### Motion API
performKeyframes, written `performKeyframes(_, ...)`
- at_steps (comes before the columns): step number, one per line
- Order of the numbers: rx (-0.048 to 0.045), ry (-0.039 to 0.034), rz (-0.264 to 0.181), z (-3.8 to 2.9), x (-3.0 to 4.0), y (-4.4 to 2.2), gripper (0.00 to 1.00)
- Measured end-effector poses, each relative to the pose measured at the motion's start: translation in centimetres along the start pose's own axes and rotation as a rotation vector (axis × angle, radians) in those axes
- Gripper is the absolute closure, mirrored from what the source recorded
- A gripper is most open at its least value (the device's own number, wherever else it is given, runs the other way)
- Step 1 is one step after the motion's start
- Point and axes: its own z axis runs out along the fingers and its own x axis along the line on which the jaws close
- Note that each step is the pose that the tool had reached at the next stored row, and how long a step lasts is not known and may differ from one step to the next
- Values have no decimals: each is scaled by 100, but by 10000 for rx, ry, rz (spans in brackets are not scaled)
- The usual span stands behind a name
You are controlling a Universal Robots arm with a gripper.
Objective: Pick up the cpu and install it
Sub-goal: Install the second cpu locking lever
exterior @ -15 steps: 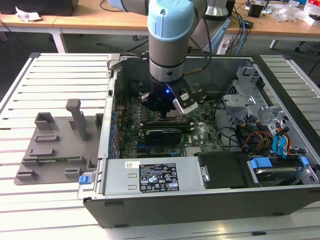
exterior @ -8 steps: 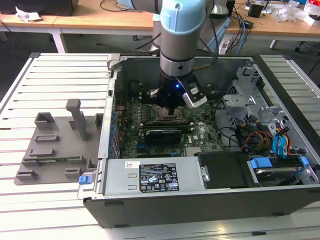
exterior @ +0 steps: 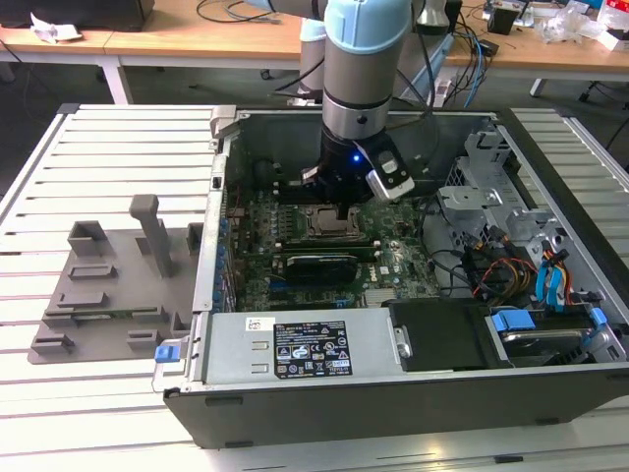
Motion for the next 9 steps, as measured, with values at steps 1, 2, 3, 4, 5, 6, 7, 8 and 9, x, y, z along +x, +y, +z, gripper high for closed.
performKeyframes(1, 189, 6, -8, -15, -2, 30, 89)
performKeyframes(2, 458, 14, -18, -42, -3, 71, 89)
performKeyframes(3, 545, 17, -21, -74, -5, 79, 89)
performKeyframes(4, 586, 17, -25, -126, -8, 86, 89)
performKeyframes(5, 609, 17, -25, -170, -10, 90, 89)
performKeyframes(6, 624, 18, -25, -201, -11, 93, 89)
performKeyframes(7, 635, 19, -26, -222, -12, 95, 89)
performKeyframes(8, 642, 19, -25, -236, -12, 97, 89)
performKeyframes(9, 649, 18, -26, -247, -13, 98, 89)
